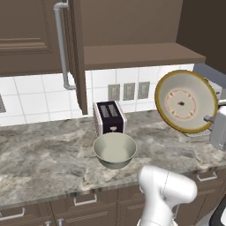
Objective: Open the cabinet. Pick the bowls from the counter and place them in the cabinet. Then close the cabinet.
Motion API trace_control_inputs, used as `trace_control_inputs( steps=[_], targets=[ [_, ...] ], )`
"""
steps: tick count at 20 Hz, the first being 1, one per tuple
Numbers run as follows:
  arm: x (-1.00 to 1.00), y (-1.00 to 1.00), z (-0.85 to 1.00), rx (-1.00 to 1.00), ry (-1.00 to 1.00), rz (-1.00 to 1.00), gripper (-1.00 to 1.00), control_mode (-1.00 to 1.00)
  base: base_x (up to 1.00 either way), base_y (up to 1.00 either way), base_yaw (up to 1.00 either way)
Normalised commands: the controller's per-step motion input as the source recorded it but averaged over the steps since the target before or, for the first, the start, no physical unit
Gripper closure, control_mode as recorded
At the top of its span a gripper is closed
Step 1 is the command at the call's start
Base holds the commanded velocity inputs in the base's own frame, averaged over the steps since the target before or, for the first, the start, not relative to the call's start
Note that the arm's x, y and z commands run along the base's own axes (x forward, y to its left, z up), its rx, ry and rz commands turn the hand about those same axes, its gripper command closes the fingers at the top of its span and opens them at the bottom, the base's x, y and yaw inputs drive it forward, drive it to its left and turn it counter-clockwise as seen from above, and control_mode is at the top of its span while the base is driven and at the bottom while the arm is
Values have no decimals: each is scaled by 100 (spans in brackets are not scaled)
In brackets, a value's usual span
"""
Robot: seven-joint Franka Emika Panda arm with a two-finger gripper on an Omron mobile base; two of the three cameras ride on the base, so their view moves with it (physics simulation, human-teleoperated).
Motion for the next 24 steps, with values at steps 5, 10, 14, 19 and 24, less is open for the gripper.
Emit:
trace_control_inputs(
  steps=[5, 10, 14, 19, 24],
  targets=[
    [0, 0, 43, 0, -13, -7, 100, -100, 0, 0, 0],
    [8, 0, 38, 0, 0, -13, 100, -100, 0, 0, 0],
    [9, 0, 47, 0, 0, -15, 100, -100, 0, 0, 0],
    [2, 0, 49, 0, 0, -7, 100, -100, 0, 0, 0],
    [3, 0, 46, 0, 0, 0, 100, -100, 0, 0, 0]
  ],
)
